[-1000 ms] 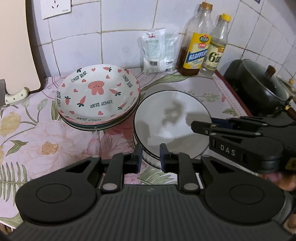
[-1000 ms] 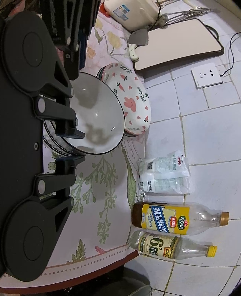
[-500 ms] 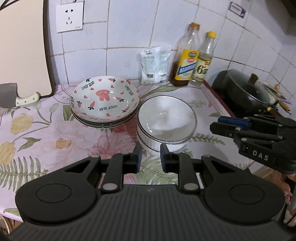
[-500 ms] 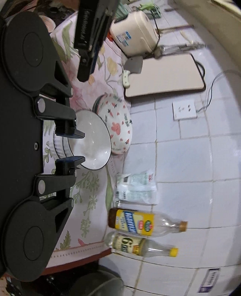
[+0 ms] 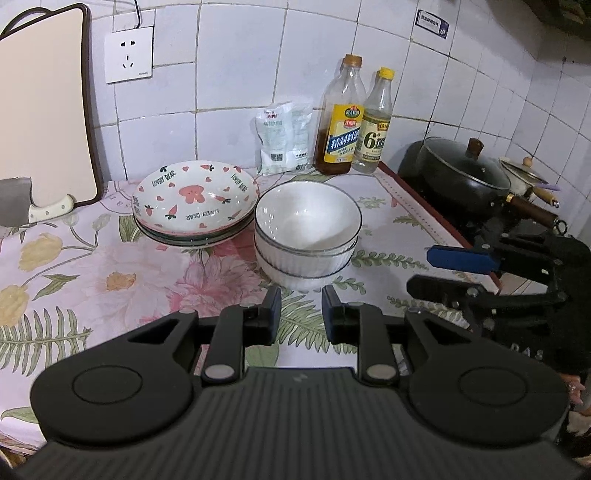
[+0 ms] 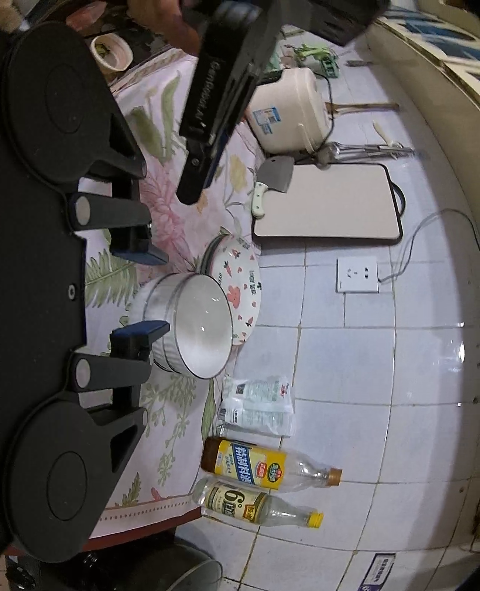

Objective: Organize plates and bowls
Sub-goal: 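Grasp the rim of the three nested bowls with the right gripper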

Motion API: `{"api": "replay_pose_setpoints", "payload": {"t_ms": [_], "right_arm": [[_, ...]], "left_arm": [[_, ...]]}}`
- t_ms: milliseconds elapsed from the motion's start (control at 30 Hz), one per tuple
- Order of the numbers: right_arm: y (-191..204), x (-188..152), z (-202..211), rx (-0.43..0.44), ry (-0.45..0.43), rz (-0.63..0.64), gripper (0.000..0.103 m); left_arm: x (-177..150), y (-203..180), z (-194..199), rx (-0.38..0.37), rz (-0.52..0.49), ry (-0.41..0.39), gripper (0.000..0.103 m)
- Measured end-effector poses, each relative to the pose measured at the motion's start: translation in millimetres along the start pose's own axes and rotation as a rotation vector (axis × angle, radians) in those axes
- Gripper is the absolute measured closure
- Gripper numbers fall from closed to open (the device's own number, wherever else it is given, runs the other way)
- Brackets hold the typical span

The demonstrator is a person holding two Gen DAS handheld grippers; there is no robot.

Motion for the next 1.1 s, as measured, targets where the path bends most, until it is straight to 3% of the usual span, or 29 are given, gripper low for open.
{"api": "replay_pose_setpoints", "payload": {"t_ms": [400, 600, 700, 833, 1000, 1100], "right_arm": [[11, -40, -30, 0.018, 0.045, 0.028, 0.055], [3, -52, -47, 0.039, 0.016, 0.004, 0.046], [-2, -56, -60, 0.046, 0.022, 0.005, 0.037], [-9, -59, -79, 0.057, 0.046, -0.019, 0.034], [-13, -63, -98, 0.063, 0.051, -0.045, 0.013], [-20, -62, -106, 0.049, 0.042, -0.078, 0.013]], "left_arm": [[-29, 6, -26, -0.039, 0.021, 0.017, 0.074], [-32, 12, -34, -0.028, 0.013, -0.060, 0.055], [-27, 16, -45, -0.051, 0.035, -0.049, 0.050], [-14, 26, -55, -0.062, 0.087, -0.059, 0.039], [-3, 35, -72, -0.028, 0.140, -0.081, 0.033], [2, 40, -88, 0.048, 0.184, -0.086, 0.033]]}}
Point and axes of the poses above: each gripper's, at about its wrist camera, not at the fingertips, and z roughly against the way its jaws point, y to its left, x to its top, the point moved 2 cm from there along -z, roughly the way its jaws point, and after that the axes turned 4 degrees about -y, right-handed, at the moved point
